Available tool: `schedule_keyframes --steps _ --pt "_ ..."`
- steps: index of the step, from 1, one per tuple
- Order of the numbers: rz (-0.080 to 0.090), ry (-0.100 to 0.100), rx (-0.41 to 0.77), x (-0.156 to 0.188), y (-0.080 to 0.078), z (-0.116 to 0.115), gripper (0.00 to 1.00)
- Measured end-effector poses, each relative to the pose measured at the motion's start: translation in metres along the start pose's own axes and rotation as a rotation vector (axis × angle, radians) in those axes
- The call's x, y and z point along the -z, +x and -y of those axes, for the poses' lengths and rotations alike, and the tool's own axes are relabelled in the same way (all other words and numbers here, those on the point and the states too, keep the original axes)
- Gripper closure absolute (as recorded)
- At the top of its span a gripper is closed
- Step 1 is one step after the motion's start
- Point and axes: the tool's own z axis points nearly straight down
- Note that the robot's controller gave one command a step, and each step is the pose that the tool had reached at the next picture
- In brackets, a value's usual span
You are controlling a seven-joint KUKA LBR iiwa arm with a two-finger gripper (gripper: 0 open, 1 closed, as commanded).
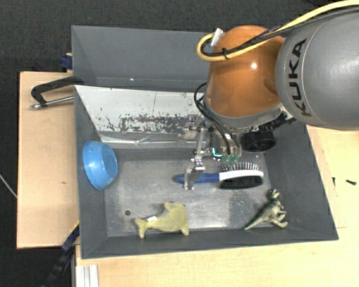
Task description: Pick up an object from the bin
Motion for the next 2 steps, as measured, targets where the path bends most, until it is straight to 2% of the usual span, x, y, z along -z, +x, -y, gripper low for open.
schedule_keyframes --steps 1,2 --pt "0.000 0.002 0.324 -0.099 0.033 0.054 0.00" --pt "0.013 0.002 0.376 -0.113 -0.001 0.074 0.00"
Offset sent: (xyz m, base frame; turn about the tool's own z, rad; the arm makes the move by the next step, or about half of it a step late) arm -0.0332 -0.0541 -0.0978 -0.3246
